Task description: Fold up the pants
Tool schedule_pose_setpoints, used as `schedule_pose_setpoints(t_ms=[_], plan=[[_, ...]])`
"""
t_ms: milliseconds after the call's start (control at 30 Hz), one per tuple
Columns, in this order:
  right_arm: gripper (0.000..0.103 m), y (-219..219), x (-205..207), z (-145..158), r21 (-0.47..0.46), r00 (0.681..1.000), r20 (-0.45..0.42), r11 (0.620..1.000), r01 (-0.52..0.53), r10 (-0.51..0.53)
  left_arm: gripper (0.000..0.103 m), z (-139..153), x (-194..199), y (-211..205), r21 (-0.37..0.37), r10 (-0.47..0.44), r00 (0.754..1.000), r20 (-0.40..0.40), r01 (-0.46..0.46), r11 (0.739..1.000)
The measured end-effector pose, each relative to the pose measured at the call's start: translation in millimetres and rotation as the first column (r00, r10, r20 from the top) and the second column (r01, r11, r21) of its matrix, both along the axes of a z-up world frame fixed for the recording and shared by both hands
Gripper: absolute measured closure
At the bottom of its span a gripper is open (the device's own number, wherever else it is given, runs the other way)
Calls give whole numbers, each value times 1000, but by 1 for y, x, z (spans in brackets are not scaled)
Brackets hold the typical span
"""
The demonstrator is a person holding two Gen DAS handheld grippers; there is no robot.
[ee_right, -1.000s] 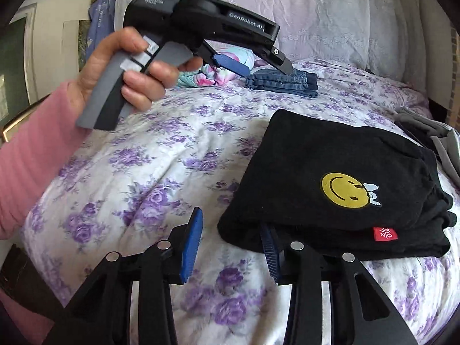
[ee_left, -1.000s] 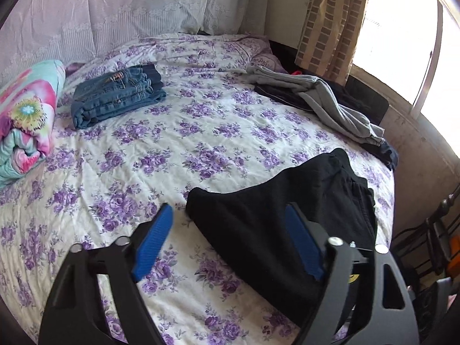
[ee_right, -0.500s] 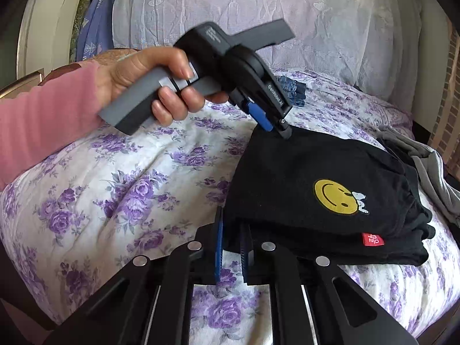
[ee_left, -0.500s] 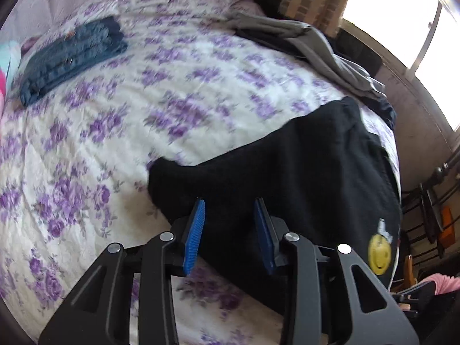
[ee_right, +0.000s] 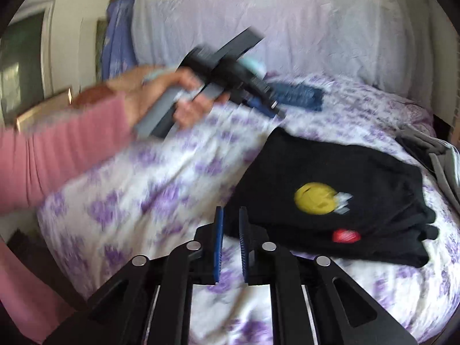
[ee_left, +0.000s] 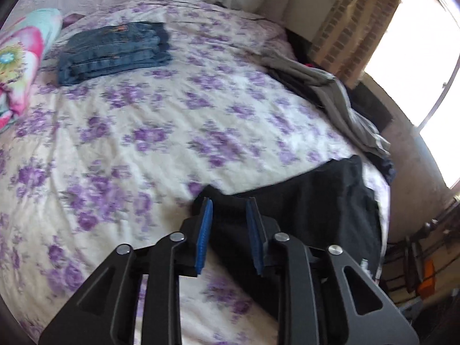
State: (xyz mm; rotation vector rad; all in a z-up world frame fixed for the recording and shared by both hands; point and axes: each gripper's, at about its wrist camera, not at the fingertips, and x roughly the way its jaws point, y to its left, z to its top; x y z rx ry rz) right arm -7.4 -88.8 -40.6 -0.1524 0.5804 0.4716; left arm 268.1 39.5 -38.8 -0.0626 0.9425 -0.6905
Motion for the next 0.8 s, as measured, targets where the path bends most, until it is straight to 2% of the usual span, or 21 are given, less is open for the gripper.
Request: schedule_pose_setpoints(t_ms=[33, 67, 100, 200, 233, 300, 333, 400, 467, 500, 567, 633, 667, 733, 800], plan=[[78, -15, 6, 8, 55, 999, 14, 998, 42, -42, 66, 1, -5, -7, 1, -19, 1000, 2, 19, 1000], [71, -28, 12, 12, 94, 996, 19, 992, 88, -90, 65, 1, -10, -14, 8, -31, 999, 8, 31, 999], [70, -42, 20, 13, 123, 989, 12, 981, 147, -150, 65, 0, -15, -21, 19, -40, 999, 9, 40, 999], [70, -75, 41, 4, 195, 965, -56, 945, 262, -256, 64, -4, -29, -40, 36, -75, 997, 3, 75, 997], [70, -86, 50, -5, 196, 952, -99, 932, 305, -290, 60, -6, -36, -46, 39, -91, 996, -2, 91, 995], [82, -98, 63, -21, 153, 920, -183, 914, 375, -347, 56, -9, -52, -56, 42, -126, 992, -5, 126, 991], [82, -104, 65, -29, 165, 914, -222, 911, 379, -340, 55, -13, -59, -63, 53, -155, 988, -9, 155, 987], [82, -109, 60, -32, 182, 915, -236, 910, 374, -329, 54, -26, -74, -75, 116, -198, 980, -11, 198, 973], [82, -110, 58, -30, 162, 917, -240, 918, 361, -318, 52, -40, -84, -80, 181, -193, 981, 12, 187, 965], [82, -111, 56, -28, 157, 918, -244, 921, 356, -313, 52, -42, -86, -79, 186, -185, 983, 19, 178, 966], [78, -117, 56, -18, 152, 922, -254, 929, 337, -293, 54, -34, -87, -74, 180, -143, 990, 8, 139, 974], [73, -122, 58, -1, 177, 938, -211, 933, 314, -276, 53, -17, -95, -70, 148, -112, 993, 47, 104, 983], [68, -126, 59, 9, 190, 946, -176, 933, 305, -273, 53, -9, -102, -70, 129, -115, 991, 71, 105, 986], [67, -135, 75, 27, 218, 955, -121, 931, 293, -272, 53, -2, -116, -75, 101, -141, 987, 81, 133, 986], [65, -144, 98, 37, 233, 953, -101, 924, 303, -287, 52, -2, -130, -85, 96, -168, 982, 86, 160, 983]])
